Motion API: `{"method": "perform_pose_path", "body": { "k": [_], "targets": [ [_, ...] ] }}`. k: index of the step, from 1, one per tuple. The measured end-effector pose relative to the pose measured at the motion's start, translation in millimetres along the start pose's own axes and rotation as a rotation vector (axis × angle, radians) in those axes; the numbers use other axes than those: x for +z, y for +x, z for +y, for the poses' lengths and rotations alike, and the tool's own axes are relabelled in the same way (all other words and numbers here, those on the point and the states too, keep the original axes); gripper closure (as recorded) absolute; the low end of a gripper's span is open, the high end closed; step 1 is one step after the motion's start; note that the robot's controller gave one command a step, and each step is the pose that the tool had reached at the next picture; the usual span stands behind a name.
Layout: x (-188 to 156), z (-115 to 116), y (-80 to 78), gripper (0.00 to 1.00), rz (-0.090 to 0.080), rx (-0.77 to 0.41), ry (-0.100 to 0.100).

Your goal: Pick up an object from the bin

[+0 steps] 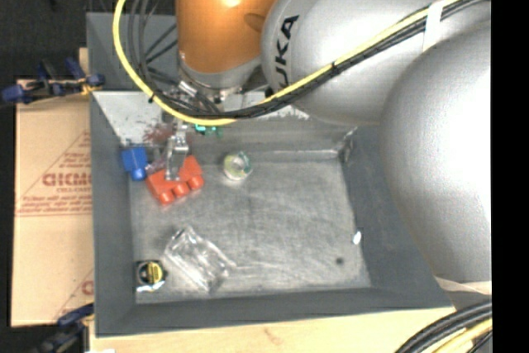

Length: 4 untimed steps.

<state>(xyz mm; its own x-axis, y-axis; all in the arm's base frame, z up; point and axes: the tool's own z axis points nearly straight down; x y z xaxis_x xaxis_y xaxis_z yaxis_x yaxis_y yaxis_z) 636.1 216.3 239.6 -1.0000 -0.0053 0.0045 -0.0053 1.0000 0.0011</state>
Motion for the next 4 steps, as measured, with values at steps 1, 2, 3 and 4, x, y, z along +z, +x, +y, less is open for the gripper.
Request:
{"method": "perform_pose_path", "body": {
  "k": [1,2,3,4],
  "targets": [
    [144,-43,13.5,0.0,-0.016,-0.095,-0.003],
    [138,-53,11.9,0.0,-0.012,-0.046,-0.002],
    [138,-48,5.0,0.0,-0.014,-0.178,0.001],
    [165,-42,-1.1,0.0,-0.015,-0.439,0.005]
  ]
}}
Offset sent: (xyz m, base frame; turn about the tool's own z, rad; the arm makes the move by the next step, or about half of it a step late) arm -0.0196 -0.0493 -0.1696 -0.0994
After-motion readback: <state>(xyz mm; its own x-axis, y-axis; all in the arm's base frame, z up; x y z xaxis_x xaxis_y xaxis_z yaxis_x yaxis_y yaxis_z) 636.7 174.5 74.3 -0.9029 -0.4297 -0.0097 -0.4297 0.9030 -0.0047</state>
